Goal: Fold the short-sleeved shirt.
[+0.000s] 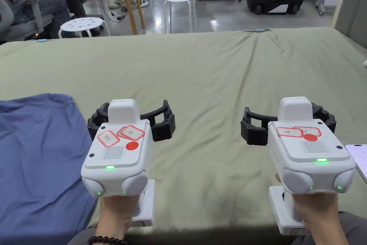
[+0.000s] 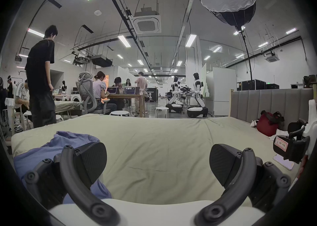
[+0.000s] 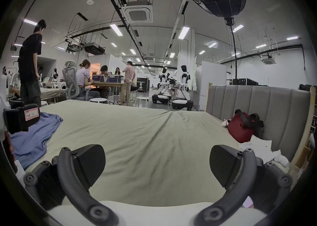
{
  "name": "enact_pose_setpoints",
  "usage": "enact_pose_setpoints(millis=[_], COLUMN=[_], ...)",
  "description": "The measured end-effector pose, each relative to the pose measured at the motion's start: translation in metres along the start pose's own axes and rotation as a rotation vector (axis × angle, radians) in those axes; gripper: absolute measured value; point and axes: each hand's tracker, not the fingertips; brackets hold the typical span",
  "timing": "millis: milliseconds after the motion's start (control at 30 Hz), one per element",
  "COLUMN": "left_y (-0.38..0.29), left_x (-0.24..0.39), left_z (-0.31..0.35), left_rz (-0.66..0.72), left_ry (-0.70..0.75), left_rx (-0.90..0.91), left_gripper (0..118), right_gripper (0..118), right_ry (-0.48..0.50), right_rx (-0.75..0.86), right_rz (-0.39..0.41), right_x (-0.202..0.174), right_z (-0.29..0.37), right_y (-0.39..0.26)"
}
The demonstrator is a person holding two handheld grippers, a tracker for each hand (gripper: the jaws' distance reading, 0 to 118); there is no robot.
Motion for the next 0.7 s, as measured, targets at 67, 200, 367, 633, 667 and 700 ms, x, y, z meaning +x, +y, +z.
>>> enact_pose_setpoints(millis=[67, 200, 367, 633, 667, 700], left_y=[0.0002, 0.0011, 0.0025, 0.0010, 0.0008, 0.0006], left_x=[-0.0007, -0.0008, -0.0001, 0.0007, 0.0005, 0.0001], left_z=[-0.0002, 0.0007, 0.0014, 0.0025, 0.0027, 0.0027], left_rz=[0.008, 0.008, 0.004, 0.006, 0.013, 0.020], left_ry=[-0.004, -0.001, 0.006, -0.013, -0.008, -0.003], left_rx=[-0.002, 0.001, 0.014, 0.016, 0.020, 0.025], left_gripper=[118, 118, 118, 118, 118, 118], right_gripper=[118, 118, 118, 118, 118, 118], right_ry=[-0.009, -0.018, -0.020, -0.031, -0.032, -0.030], right_rx=[0.000, -0.001, -0.002, 0.009, 0.012, 0.013], right_rz=[-0.013, -0.021, -0.012, -0.021, -0.013, -0.013], right_x=[0.0002, 0.0015, 0.0011, 0.0010, 0.0003, -0.0001], right_z=[0.0000, 0.0004, 0.0001, -0.0005, 0.0000, 0.0003], right_y=[0.0009, 0.0026, 0.0022, 0.0020, 0.0021, 0.0022])
